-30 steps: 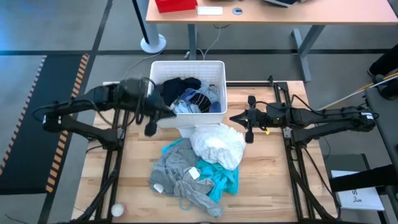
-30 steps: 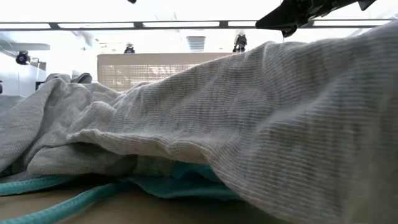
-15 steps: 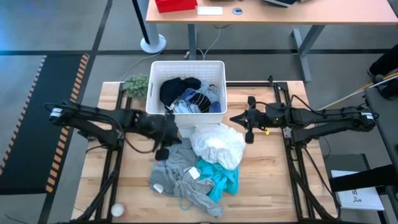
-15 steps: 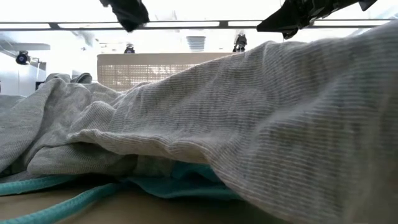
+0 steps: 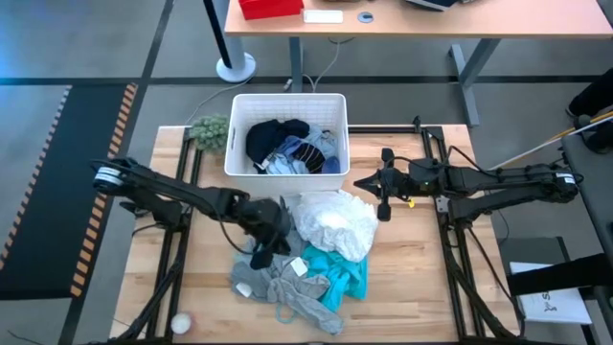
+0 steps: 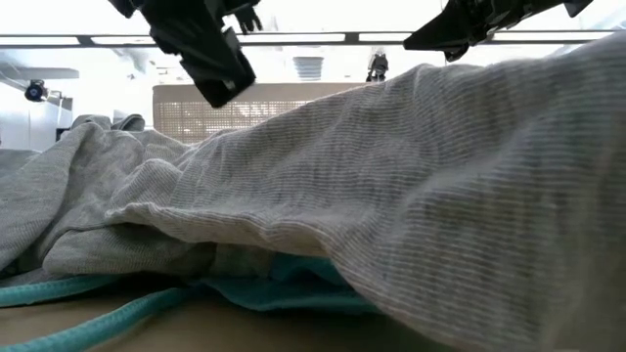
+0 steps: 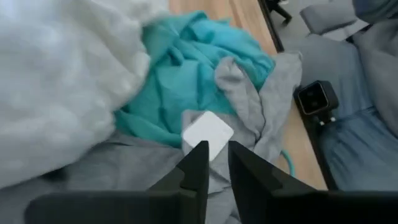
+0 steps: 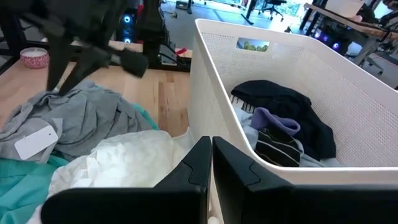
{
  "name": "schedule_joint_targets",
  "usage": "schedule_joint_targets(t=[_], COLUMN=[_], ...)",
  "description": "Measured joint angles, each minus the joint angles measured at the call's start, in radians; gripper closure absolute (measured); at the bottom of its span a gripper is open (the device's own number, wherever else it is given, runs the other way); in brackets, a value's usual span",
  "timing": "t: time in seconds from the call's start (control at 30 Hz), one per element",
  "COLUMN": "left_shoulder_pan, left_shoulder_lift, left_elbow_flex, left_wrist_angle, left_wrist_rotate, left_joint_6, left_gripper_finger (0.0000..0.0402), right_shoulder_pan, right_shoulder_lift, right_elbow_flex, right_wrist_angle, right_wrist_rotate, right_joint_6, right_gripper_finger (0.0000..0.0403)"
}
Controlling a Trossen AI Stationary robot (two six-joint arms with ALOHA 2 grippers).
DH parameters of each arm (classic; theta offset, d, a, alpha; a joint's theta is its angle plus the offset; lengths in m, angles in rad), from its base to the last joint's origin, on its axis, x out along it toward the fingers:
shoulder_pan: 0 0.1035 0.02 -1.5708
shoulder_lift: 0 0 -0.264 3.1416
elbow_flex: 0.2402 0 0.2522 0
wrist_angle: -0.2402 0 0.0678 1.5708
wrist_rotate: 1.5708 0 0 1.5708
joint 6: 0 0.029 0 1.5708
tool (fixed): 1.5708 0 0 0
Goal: Sort clothes
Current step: Put the top gray sock into the white bin
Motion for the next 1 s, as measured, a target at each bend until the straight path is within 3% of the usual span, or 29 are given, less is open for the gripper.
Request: schedule_joint_targets(t=[0.27, 0.63, 0.83, 1.0], left_shoulder_pan=[-0.001, -0.001, -0.001, -0.001], left_shoulder_lift=[0.125, 0.173, 0.208, 0.221], left_elbow_flex=[0.000, 0.000, 0.000, 0.000], left_wrist_angle=[0.021, 0.083, 0.095, 0.097], left_wrist_rotate=[0.052, 0.052, 0.052, 0.019], left_joint_6=[-0.092, -0.109, -0.127, -0.132], left_gripper_finger=[0.0274, 0.0164, 0.0146, 0.0168], right_shoulder_pan=[0.000, 0.000, 0.000, 0.000], right_shoulder_lift=[0.000, 0.000, 0.000, 0.000], right_elbow_flex=[0.000, 0.000, 0.000, 0.000], right_wrist_angle=[-0.001, -0.001, -0.001, -0.001], right_wrist_rotate=[0.000, 0.000, 0.000, 0.000], right_joint_6=[-0.004, -0.007, -0.007, -0.007], right_gripper_finger=[0.0403, 0.0403, 0.0403, 0.0403])
